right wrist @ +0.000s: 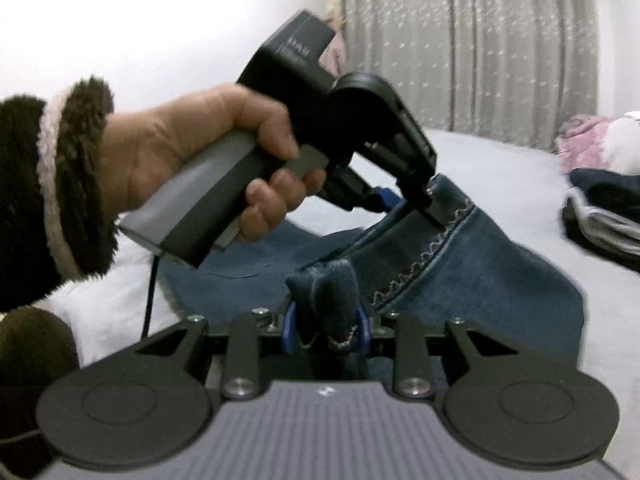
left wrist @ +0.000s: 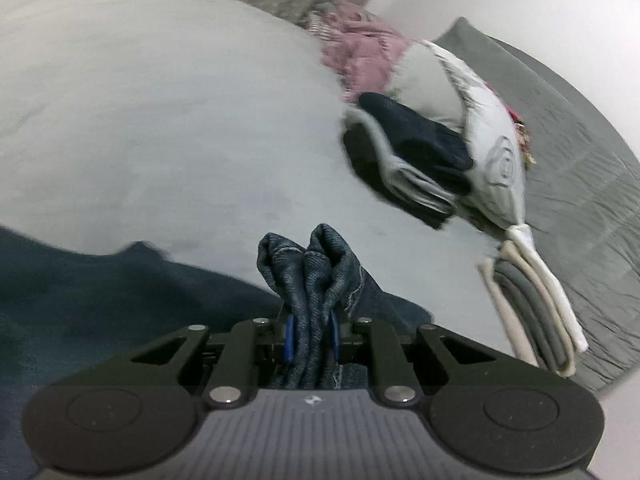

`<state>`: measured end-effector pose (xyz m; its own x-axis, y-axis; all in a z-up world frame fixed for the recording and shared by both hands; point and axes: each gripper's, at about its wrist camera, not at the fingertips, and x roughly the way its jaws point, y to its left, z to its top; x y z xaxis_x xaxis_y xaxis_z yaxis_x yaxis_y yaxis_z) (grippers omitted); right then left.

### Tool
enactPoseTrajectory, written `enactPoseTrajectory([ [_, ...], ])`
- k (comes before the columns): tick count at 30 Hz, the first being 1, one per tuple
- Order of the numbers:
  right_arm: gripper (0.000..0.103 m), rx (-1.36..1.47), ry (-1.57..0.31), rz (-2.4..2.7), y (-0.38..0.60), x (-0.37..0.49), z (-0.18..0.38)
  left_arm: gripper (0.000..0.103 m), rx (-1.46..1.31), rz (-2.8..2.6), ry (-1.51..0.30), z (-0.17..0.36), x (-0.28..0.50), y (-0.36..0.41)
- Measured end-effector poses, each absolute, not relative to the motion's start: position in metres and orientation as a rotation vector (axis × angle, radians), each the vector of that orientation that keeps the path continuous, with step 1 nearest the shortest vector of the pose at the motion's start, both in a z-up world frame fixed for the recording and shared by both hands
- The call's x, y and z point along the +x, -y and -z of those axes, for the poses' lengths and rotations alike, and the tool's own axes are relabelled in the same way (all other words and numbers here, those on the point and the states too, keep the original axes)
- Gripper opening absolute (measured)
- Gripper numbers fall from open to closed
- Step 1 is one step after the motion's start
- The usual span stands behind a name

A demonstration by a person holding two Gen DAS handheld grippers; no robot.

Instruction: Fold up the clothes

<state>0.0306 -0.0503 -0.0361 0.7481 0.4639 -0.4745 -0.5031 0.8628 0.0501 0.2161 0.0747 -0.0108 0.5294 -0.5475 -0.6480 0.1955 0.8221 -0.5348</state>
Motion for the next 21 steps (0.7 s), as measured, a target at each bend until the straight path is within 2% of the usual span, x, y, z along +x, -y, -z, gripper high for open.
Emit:
enactPoseTrajectory([
  [12, 0.031, -0.087, -0.583, -0.566, 0.029, 0.042, 0.038, 0.02, -0.471, 0.425, -0.921, 0.059, 0.226, -0.132],
  [13, 0.035, -0.087, -0.598, -0.566, 0.027, 0.047, 0.042, 0.027, -0.473, 0.427, -0.922, 0.061, 0.226, -0.133],
  [14, 0.045, -0.083, -0.611, -0.568, 0.026, 0.05, 0.045, 0.031, -0.479, 0.431, -0.931, 0.065, 0.226, -0.135],
  [15, 0.049, -0.074, -0.627, -0.57, 0.027, 0.054, 0.047, 0.034, -0.488, 0.433, -0.942, 0.066, 0.225, -0.138],
  [19, 0.081, -0.051, -0.661, -0.572, 0.038, 0.067, 0.039, 0.043, -0.461, 0.423, -0.923, 0.058, 0.207, -0.153],
  [20, 0.086, -0.046, -0.651, -0.571, 0.044, 0.068, 0.033, 0.044, -0.452, 0.42, -0.915, 0.056, 0.204, -0.155],
  [21, 0.087, -0.034, -0.639, -0.572, 0.054, 0.068, 0.026, 0.045, -0.433, 0.413, -0.897, 0.051, 0.196, -0.158],
])
